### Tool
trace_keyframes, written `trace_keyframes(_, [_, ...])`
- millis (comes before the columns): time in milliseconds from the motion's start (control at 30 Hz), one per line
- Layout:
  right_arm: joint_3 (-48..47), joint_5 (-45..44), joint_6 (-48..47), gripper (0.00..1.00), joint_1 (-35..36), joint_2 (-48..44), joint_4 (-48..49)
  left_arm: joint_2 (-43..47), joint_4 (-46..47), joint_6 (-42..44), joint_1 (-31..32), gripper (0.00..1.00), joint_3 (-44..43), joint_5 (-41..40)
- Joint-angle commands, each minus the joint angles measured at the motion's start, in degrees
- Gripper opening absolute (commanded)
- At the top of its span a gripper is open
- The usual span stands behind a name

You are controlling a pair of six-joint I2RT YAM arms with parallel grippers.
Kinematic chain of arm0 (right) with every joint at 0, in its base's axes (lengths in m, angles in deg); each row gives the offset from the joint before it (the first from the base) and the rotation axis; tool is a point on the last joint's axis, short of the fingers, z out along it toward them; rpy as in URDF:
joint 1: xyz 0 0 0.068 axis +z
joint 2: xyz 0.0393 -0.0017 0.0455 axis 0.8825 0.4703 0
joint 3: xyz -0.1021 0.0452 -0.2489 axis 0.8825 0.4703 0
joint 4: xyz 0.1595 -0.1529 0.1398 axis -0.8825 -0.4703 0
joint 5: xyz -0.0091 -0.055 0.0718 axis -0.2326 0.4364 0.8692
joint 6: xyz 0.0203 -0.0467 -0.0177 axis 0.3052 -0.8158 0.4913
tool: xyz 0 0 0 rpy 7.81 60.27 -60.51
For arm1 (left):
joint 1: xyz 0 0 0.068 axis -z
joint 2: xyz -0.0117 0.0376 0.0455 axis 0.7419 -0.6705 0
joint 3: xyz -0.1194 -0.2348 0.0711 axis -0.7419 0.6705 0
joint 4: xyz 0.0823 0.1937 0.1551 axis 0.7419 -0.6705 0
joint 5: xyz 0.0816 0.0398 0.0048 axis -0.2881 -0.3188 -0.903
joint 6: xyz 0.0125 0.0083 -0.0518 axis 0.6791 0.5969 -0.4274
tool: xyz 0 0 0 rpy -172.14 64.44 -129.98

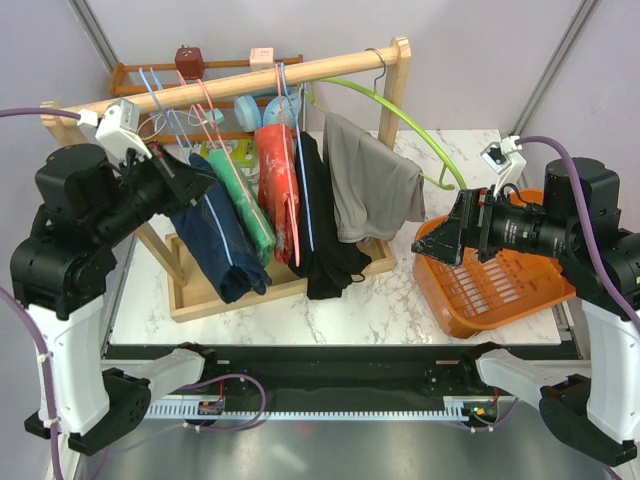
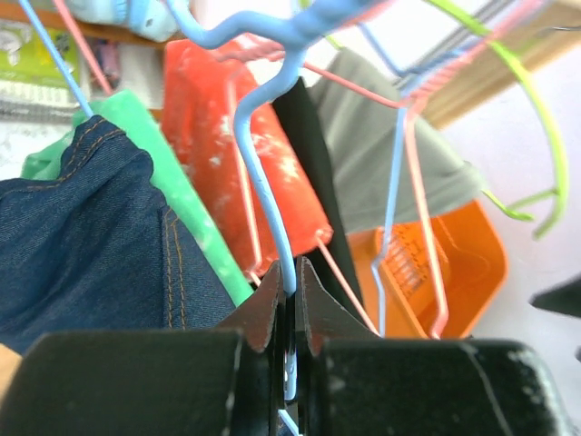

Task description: Remove the trousers from the hanger

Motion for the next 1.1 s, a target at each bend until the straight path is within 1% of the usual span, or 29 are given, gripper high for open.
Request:
trace_keyframes(0, [-2.56,4.55,-2.88,0.97,0.16,1.04,-4.33,2.59,3.23,2.80,-0.25,0.02,-4.40,6.71])
trace_keyframes(133, [-4.50,5.87,-4.90,0.94,0.16,3.23,-5.74,3.56,0.33,2.80,-0.25,0.02,-7.82,9.53])
trace_keyframes(333, [-5.82,8.77,-5.69,0.92,0.42,6.22,-5.74,5.67,-0.82,2.09,-0.25,0.02,-8.00,17.26])
trace_keyframes(433, [-5.38,9.22,-4.73,0.91,2.43,7.45,-4.61,6.37,-1.00,1.57,-0.25,0.02,-8.35,21.65])
trace_keyframes(467, [-5.38,8.69,-4.38,0.91,4.44,8.15,-4.34,6.37,-0.91,0.96,-0.25,0.02,-8.53,22.80])
trace_keyframes(533, [-6.17,5.20,-2.71,0.90,7.61,9.03,-3.03,6.64,-1.00,-0.01,-0.25,0.02,-9.23,24.74])
trace_keyframes(567, [-6.17,3.95,-1.49,0.89,11.89,9.82,-2.06,6.90,-1.00,-1.23,-0.34,0.02,-9.41,24.74])
trace_keyframes(600, [-6.34,1.68,-0.26,0.89,14.72,10.09,-1.00,7.25,-1.09,-1.68,-0.25,0.02,-9.50,24.39])
trace_keyframes(633, [-6.35,-3.83,2.80,0.89,17.88,10.44,1.53,7.60,-1.09,-2.21,-0.25,0.02,-9.50,24.04])
trace_keyframes(667, [-6.78,-7.54,4.31,0.89,24.61,11.14,2.77,7.69,-1.44,-3.60,-0.25,0.02,-9.41,23.52])
trace_keyframes(700, [-7.31,-10.18,5.72,0.89,28.07,11.41,4.18,8.04,-1.61,-4.49,-0.25,0.02,-8.98,22.21])
trace_keyframes(733, [-7.49,-15.08,8.25,0.89,31.24,11.93,6.54,8.30,-1.88,-5.28,-0.25,0.02,-8.71,21.67])
trace_keyframes(767, [-7.66,-17.92,9.41,0.88,37.71,12.98,7.61,8.31,-2.40,-7.12,-0.25,0.02,-8.62,20.88])
trace_keyframes(833, [-8.28,-23.89,11.44,0.88,44.33,14.83,9.98,8.66,-4.24,-9.32,-0.25,0.02,-8.18,17.98])
trace_keyframes(867, [-8.89,-30.88,11.79,0.88,51.24,15.45,10.51,8.57,-4.95,-11.07,-0.25,0.02,-8.09,17.10])
trace_keyframes(933, [-10.04,-37.17,12.15,0.88,56.73,16.59,11.74,8.74,-6.27,-12.49,-0.25,0.02,-7.92,16.13])
trace_keyframes(967, [-10.47,-42.15,12.15,0.88,60.93,16.94,12.10,8.83,-6.71,-13.63,-0.25,0.02,-8.00,15.78])
trace_keyframes(1033, [-9.78,-46.40,12.32,0.88,65.09,17.12,14.37,8.92,-8.55,-15.04,-0.25,0.02,-8.62,14.46])
trace_keyframes(1067, [-8.90,-48.60,12.06,0.88,69.02,17.12,15.52,9.01,-9.17,-16.35,-0.25,0.02,-8.88,14.11])
